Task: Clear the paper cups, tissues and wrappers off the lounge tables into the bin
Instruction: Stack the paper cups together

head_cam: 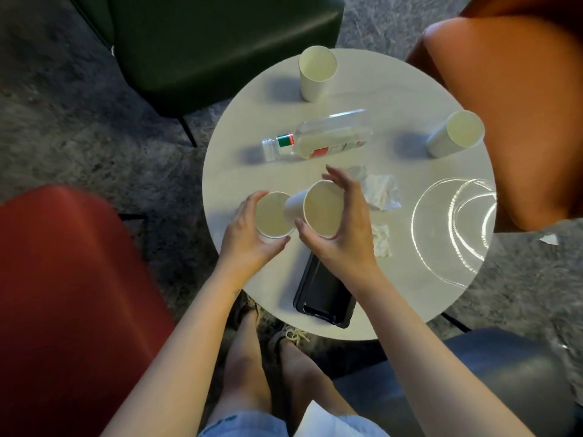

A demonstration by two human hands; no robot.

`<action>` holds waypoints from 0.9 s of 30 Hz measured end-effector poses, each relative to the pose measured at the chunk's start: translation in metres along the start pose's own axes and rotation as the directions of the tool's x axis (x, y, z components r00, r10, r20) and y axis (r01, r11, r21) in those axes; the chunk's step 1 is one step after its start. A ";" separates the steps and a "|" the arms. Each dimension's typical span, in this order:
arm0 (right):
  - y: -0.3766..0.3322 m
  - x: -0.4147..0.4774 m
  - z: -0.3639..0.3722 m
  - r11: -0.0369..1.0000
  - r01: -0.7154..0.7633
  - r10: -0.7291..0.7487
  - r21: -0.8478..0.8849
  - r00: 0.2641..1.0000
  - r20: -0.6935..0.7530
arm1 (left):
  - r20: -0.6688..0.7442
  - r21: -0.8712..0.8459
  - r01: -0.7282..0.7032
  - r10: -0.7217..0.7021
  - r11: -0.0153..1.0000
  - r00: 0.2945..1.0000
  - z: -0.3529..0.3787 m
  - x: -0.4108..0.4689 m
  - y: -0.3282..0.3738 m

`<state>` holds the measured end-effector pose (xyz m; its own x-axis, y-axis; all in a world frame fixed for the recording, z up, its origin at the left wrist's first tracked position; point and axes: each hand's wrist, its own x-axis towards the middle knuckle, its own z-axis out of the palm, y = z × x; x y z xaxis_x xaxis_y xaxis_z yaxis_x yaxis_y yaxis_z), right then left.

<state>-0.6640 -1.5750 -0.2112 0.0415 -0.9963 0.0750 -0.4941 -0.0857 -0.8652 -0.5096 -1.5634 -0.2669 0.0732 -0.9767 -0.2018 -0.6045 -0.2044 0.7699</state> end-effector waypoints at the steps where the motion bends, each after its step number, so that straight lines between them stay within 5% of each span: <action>1: -0.006 0.004 -0.001 1.000 0.016 -0.016 0.011 1.000 0.006 | 0.006 -0.001 -0.040 0.040 0.999 0.999 -0.004 0.003 0.009; 11: -0.040 0.046 -0.017 0.998 0.026 -0.028 0.063 0.999 0.033 | 0.013 0.068 -0.234 0.234 0.970 0.972 -0.026 0.036 0.075; 21: -0.023 0.118 0.013 0.973 -0.215 0.206 0.084 0.972 0.113 | 0.151 0.006 -0.261 0.257 0.965 0.955 -0.045 0.129 0.077; 27: 0.013 0.190 0.042 0.934 -0.354 0.357 0.050 0.919 -0.167 | 0.135 0.025 -0.227 0.222 0.974 0.966 -0.066 0.203 0.048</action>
<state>-0.6264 -1.7656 -0.2289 -0.2830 -0.9461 -0.1576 -0.4325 0.2725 -0.8595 -0.4716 -1.7760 -0.2316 -0.1701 -0.9798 -0.1056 -0.6248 0.0244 0.7804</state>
